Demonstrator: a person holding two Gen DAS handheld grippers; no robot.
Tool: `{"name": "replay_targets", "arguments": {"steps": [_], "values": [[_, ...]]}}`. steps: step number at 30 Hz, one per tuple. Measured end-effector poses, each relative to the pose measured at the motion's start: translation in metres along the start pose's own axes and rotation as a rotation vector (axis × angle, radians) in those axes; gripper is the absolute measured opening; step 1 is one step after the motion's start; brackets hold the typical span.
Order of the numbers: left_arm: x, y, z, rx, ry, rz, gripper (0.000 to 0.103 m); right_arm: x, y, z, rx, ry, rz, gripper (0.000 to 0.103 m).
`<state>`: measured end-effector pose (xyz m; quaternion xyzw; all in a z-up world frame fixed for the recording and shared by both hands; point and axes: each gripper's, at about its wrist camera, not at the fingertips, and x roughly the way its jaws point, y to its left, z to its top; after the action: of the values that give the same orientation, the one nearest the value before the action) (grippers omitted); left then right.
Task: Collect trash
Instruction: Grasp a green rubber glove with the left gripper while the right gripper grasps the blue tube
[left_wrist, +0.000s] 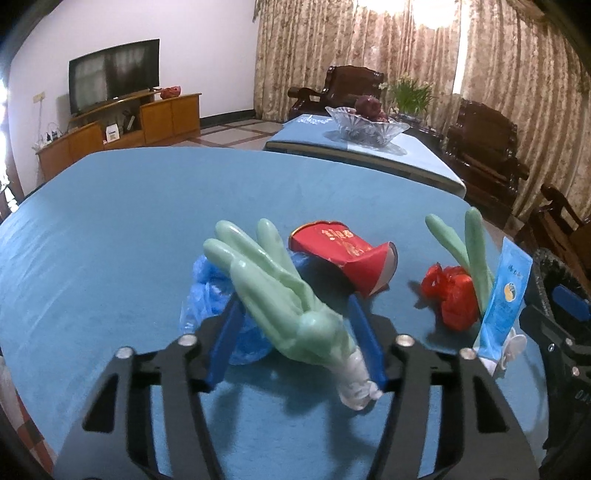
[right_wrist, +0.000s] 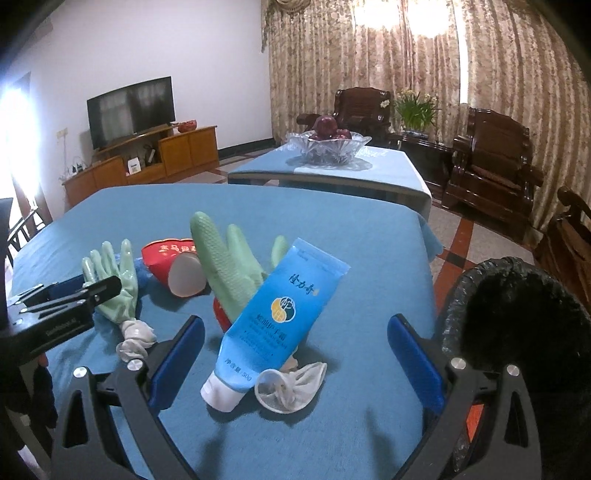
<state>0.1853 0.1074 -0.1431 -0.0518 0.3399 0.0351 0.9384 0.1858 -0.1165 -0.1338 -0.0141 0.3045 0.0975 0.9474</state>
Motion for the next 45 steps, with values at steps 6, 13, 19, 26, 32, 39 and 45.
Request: {"name": "replay_targets", "arguments": {"steps": [6, 13, 19, 26, 32, 39, 45], "values": [[-0.008, -0.005, -0.006, 0.004, -0.012, 0.006, 0.029, 0.003, 0.0, -0.001, -0.013, 0.006, 0.004, 0.097], [-0.007, -0.01, -0.011, 0.005, -0.007, -0.018, 0.023, 0.014, -0.003, 0.0, -0.009, 0.028, -0.001, 0.097], [0.005, -0.005, -0.007, -0.007, 0.013, -0.047, 0.031, 0.03, -0.009, 0.006, 0.004, 0.058, 0.018, 0.097], [0.004, -0.014, -0.003, 0.013, 0.005, -0.052, 0.026, 0.039, -0.009, 0.012, -0.005, 0.079, 0.104, 0.068], [-0.005, -0.021, -0.003, 0.03, -0.003, -0.075, 0.023, 0.032, -0.003, 0.012, -0.031, 0.072, 0.183, 0.03], [-0.011, -0.033, -0.006, 0.059, 0.002, -0.1, 0.022, 0.019, 0.003, 0.014, -0.031, 0.066, 0.262, 0.007], [-0.019, -0.032, -0.002, 0.065, -0.01, -0.11, 0.02, 0.001, 0.009, 0.018, -0.049, 0.04, 0.309, 0.002]]}}
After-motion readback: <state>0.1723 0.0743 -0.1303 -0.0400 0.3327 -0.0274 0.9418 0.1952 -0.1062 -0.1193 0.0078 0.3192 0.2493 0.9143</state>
